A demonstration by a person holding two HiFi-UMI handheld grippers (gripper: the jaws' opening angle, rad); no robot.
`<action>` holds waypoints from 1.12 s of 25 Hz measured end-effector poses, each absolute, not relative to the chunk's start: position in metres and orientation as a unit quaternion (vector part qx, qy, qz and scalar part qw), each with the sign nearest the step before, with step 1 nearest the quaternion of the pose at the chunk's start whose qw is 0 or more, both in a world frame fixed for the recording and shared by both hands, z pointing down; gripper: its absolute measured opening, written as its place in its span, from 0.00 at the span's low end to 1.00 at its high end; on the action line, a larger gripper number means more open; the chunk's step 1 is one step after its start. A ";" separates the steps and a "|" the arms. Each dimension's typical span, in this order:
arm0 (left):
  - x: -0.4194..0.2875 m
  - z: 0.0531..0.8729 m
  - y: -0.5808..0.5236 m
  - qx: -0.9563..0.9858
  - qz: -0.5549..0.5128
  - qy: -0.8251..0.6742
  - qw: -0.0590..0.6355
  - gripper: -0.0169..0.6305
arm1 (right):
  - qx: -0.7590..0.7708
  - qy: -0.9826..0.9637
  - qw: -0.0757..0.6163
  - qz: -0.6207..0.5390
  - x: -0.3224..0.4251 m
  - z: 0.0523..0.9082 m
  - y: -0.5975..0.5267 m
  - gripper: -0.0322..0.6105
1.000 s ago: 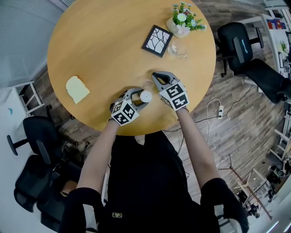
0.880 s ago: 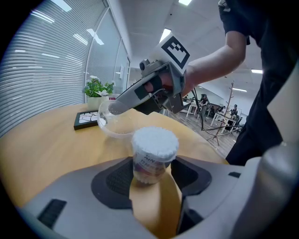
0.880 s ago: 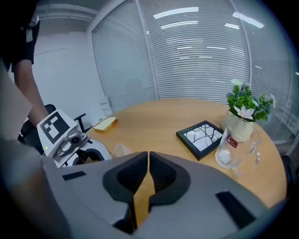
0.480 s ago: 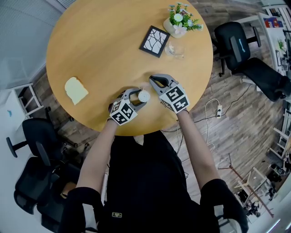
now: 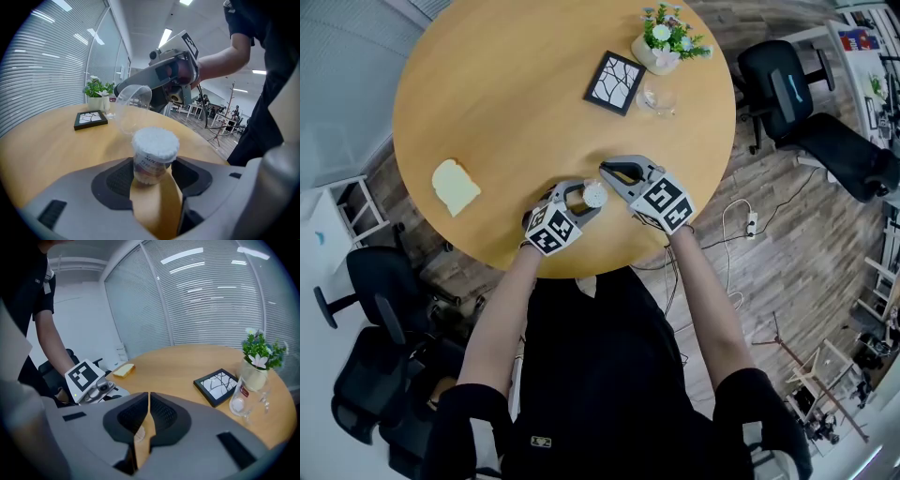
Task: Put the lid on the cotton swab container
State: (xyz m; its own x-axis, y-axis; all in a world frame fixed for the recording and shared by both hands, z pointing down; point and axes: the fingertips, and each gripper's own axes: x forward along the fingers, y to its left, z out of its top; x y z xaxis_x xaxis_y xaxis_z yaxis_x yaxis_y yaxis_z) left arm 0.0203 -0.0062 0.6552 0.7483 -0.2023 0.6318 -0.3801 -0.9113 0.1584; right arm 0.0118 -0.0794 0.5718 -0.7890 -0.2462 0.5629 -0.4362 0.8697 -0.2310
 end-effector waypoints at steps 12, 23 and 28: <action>0.020 0.655 -0.006 0.925 0.318 -0.157 0.140 0.42 | 0.176 -0.931 0.268 0.174 0.007 0.561 -0.054 0.06; 0.020 0.654 -0.006 0.924 0.319 -0.155 0.143 0.42 | 0.184 -0.925 0.288 0.165 0.004 0.563 -0.016 0.06; 0.020 0.654 -0.006 0.924 0.319 -0.156 0.142 0.42 | 0.208 -0.920 0.292 0.159 0.006 0.569 -0.009 0.06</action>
State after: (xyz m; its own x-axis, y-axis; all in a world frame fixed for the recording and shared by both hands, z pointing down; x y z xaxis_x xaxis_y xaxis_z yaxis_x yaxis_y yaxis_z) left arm 0.0204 -0.0059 0.6536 0.7478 -0.1977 0.6338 -0.3784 -0.9113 0.1623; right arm 0.0063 -0.0094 0.5685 -0.7425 -0.2903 0.6037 -0.4760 0.8627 -0.1706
